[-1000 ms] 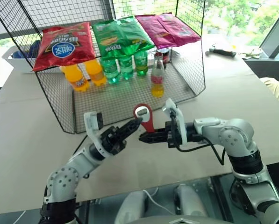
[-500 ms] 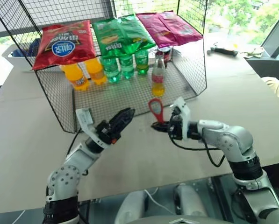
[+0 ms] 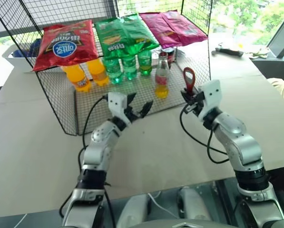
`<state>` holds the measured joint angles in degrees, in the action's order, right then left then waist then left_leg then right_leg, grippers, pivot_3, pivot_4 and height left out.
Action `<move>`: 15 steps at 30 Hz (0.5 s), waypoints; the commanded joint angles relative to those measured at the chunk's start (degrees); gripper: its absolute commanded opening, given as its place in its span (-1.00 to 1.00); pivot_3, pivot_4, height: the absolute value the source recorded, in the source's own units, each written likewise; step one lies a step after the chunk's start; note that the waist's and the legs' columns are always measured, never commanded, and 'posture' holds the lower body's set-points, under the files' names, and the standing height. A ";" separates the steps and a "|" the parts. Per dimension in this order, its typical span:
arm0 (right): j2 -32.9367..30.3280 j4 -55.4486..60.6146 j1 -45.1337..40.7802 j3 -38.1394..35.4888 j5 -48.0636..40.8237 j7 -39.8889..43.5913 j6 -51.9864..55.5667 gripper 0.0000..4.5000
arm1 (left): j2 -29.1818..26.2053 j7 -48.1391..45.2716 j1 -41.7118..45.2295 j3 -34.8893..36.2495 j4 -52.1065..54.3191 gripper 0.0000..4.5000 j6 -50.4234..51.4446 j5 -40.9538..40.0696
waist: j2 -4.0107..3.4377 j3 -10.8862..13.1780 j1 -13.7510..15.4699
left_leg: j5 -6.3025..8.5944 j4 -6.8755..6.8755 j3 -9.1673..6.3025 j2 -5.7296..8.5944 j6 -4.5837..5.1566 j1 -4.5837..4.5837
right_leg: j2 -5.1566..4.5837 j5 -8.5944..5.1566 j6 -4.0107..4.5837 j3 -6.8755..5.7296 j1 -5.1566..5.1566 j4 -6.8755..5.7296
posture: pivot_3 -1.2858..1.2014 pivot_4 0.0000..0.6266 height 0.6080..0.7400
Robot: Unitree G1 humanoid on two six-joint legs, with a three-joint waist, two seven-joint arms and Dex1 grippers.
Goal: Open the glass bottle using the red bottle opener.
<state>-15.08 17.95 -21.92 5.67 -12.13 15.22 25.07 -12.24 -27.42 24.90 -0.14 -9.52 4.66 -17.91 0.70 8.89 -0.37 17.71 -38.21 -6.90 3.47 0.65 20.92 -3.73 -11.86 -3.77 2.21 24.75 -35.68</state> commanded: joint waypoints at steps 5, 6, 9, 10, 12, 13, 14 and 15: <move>0.49 5.17 0.83 0.06 5.29 -2.21 -4.64 -1.00 | 4.45 -0.41 11.54 -0.30 -14.14 0.98 -9.89 4.44 | 0.02 -0.01 -0.25 | 0.00 -0.06 0.02 0.02 0.01 0.00 | 0.00 0.00 -0.01 0.01 -0.01 -0.06 | 0.03 -0.52 1.00; 0.36 5.42 1.11 0.38 5.92 -2.13 -4.84 -1.00 | 4.95 -0.54 13.27 -0.23 -16.46 0.98 -10.94 4.76 | 0.02 -0.01 -0.25 | 0.00 -0.06 0.01 0.02 0.01 0.00 | 0.00 0.00 -0.01 0.01 -0.01 -0.06 | 0.03 -0.52 1.00; -0.02 6.09 1.90 1.25 7.72 -1.74 -5.40 -1.00 | 6.16 0.57 18.39 0.20 -23.63 0.98 -14.64 6.39 | 0.02 -0.01 -0.28 | -0.01 -0.07 0.01 0.02 0.01 0.00 | 0.01 0.00 -0.01 0.00 0.00 -0.07 | 0.03 -0.52 1.00; 0.07 6.30 2.09 1.32 8.02 -1.78 -5.47 -1.00 | 6.49 1.07 19.90 0.43 -25.80 0.98 -15.81 6.87 | 0.02 -0.01 -0.25 | -0.01 -0.07 0.01 0.04 0.01 0.00 | 0.00 0.00 -0.01 0.00 0.00 -0.07 | 0.03 -0.52 1.00; 0.18 6.80 2.44 1.43 8.71 -1.94 -5.60 -1.00 | 7.16 2.70 23.10 0.68 -30.77 0.98 -18.08 8.16 | 0.02 -0.01 -0.28 | -0.01 -0.07 0.01 0.05 0.01 0.01 | 0.00 0.00 -0.01 0.00 0.00 -0.07 | 0.03 -0.52 1.00; 0.25 6.92 2.49 1.52 9.01 -2.01 -5.64 -1.00 | 7.32 3.01 24.04 0.82 -32.48 0.98 -19.02 8.55 | 0.03 -0.01 -0.27 | -0.01 -0.08 0.01 0.06 0.02 0.01 | 0.00 0.00 -0.01 0.00 0.00 -0.07 | 0.03 -0.52 1.00; 0.27 7.03 2.53 1.60 9.32 -2.06 -5.68 -1.00 | 7.55 3.19 24.98 0.94 -34.20 0.98 -19.92 8.88 | 0.03 -0.01 -0.28 | -0.01 -0.08 0.00 0.06 0.01 0.01 | 0.00 0.00 -0.02 0.00 0.00 -0.07 | 0.03 -0.52 1.00; 0.36 7.10 2.54 1.68 9.57 -2.10 -5.68 -1.00 | 7.66 3.16 25.56 1.04 -35.38 0.98 -20.65 9.01 | 0.03 -0.01 -0.31 | -0.01 -0.08 0.01 0.06 0.02 0.01 | 0.00 0.00 -0.02 0.00 0.00 -0.08 | 0.03 -0.52 1.00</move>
<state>-14.88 22.15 -19.17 7.72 -3.14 13.40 20.87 -4.87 -24.61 49.27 0.27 -43.73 -13.64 -9.58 0.72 8.87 -0.68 17.70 -38.29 -6.90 3.53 0.66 20.92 -3.73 -11.86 -3.79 2.21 24.75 -35.76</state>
